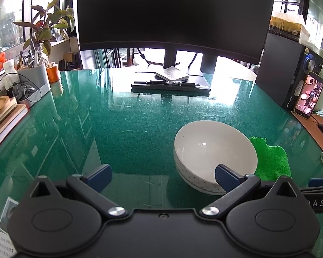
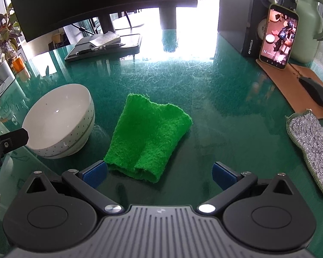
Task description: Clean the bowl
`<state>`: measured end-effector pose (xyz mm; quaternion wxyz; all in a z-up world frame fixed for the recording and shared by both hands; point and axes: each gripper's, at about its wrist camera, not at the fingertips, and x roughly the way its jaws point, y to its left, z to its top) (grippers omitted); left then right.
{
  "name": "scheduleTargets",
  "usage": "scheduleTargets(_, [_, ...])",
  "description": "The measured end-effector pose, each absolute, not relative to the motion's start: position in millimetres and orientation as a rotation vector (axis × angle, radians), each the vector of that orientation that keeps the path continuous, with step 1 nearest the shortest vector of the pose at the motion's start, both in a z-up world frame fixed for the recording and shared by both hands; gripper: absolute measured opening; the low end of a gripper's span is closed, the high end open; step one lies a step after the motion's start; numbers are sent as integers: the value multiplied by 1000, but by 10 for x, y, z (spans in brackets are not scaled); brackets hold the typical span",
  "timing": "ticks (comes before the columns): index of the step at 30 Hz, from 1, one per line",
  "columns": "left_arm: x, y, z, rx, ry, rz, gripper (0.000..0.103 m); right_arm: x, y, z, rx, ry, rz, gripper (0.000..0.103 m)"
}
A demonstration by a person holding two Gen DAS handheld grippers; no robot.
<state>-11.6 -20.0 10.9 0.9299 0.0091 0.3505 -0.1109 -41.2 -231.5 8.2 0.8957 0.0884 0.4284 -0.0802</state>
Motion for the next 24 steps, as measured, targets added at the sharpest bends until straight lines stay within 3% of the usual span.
scheduleTargets(24, [-127, -167, 129, 13, 723, -271, 103, -351, -2258, 44, 164, 921, -157, 103])
